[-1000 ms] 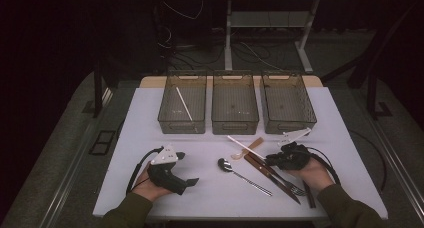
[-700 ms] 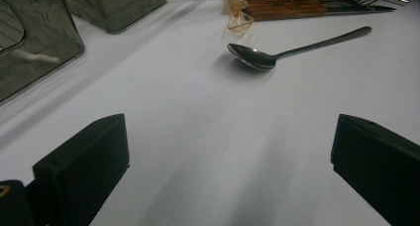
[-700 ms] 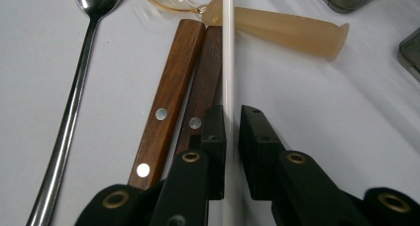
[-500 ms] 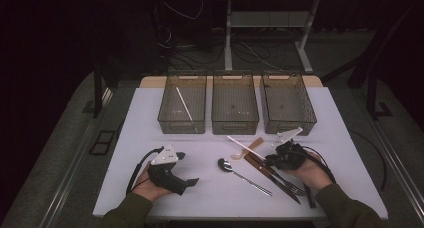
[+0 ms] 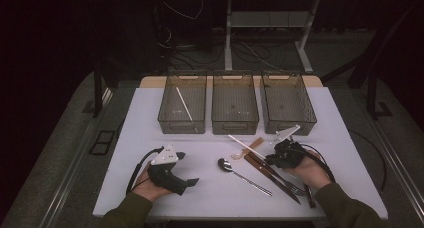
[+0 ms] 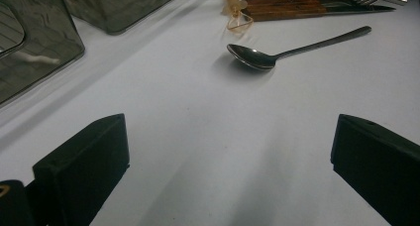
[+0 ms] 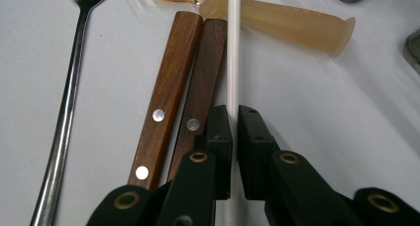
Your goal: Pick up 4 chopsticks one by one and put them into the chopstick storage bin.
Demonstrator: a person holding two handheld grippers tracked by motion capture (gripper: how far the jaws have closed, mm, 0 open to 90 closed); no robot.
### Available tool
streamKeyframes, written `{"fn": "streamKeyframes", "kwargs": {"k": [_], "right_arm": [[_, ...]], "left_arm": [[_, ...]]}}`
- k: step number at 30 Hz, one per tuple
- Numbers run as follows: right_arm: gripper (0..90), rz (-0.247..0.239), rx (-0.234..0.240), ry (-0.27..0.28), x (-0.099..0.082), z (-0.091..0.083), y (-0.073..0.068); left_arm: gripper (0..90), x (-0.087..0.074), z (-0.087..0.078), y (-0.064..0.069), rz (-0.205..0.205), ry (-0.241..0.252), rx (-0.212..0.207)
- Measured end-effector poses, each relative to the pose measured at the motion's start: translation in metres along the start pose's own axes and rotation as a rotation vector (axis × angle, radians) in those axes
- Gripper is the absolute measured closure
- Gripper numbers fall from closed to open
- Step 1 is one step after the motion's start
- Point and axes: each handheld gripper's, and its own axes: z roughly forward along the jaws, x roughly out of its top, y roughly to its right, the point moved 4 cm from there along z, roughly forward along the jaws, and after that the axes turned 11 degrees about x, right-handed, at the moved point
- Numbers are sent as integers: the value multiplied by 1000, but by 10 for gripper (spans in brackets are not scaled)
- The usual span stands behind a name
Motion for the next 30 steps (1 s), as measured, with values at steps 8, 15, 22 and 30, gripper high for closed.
{"fn": "streamKeyframes", "kwargs": {"k": [8,15,22,30], "right_arm": [[853,7,9,21,-1,-1,2],[855,24,28,50,-1,-6,3],[855,37,41,95,1,-15,4],[855,50,60,139,6,-24,3]], "left_arm": [[3,0,0,0,1,0,-1],[3,0,0,0,3,0,-1],[3,0,0,0,2,-1,-2],[2,0,1,1,-1,-2,-8]]}}
